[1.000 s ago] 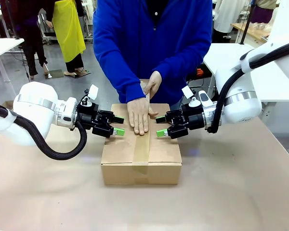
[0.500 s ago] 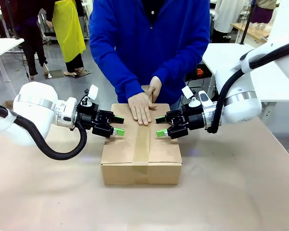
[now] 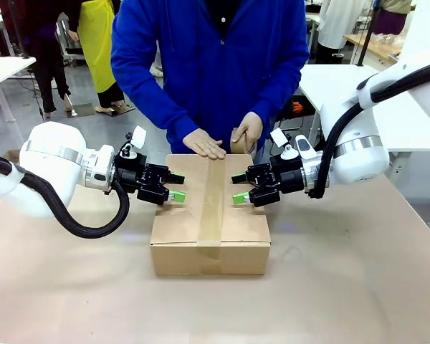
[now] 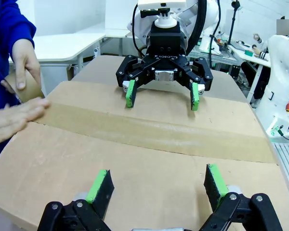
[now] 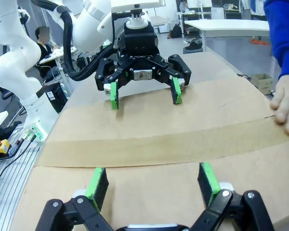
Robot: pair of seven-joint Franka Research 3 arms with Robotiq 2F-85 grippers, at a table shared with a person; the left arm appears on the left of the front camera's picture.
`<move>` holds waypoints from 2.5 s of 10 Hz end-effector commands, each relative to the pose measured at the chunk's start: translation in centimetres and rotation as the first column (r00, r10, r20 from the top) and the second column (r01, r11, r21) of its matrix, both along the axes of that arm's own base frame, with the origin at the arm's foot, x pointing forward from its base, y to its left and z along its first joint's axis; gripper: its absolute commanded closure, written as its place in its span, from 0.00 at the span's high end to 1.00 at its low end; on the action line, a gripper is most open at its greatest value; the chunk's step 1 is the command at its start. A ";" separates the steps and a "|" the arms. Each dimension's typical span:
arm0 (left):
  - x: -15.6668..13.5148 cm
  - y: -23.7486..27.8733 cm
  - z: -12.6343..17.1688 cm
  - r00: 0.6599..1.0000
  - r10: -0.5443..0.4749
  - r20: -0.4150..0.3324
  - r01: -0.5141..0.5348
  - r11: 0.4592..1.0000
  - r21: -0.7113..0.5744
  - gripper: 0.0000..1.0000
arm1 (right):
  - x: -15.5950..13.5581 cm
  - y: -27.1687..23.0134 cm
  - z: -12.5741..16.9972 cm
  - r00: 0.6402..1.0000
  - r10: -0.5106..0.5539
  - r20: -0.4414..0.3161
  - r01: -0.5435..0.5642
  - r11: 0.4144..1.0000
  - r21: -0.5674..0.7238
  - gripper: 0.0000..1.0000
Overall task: Pack the gift set into the box.
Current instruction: Press and hold the closed box until the human finishes sealing it.
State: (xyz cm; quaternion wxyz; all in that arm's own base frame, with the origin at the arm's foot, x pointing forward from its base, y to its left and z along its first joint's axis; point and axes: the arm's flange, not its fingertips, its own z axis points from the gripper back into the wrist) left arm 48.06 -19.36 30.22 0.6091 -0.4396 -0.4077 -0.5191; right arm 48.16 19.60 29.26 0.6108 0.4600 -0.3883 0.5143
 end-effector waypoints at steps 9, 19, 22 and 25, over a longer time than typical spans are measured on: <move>0.0 0.0 0.0 1.000 0.000 0.000 0.000 1.000 -0.001 1.00 | 0.0 0.0 0.0 1.000 0.001 0.000 -0.001 1.000 0.001 1.00; -7.6 13.2 8.9 0.982 0.097 0.159 -0.054 0.966 -0.254 1.00 | -6.8 -12.2 9.7 0.960 -0.206 0.189 0.152 0.952 0.266 1.00; -7.6 13.2 8.9 0.982 0.097 0.159 -0.054 0.966 -0.254 1.00 | -6.8 -12.2 9.7 0.960 -0.206 0.189 0.152 0.952 0.266 1.00; -7.6 13.2 8.9 0.982 0.097 0.159 -0.054 0.966 -0.254 1.00 | -6.8 -12.2 9.7 0.960 -0.206 0.189 0.152 0.952 0.266 1.00</move>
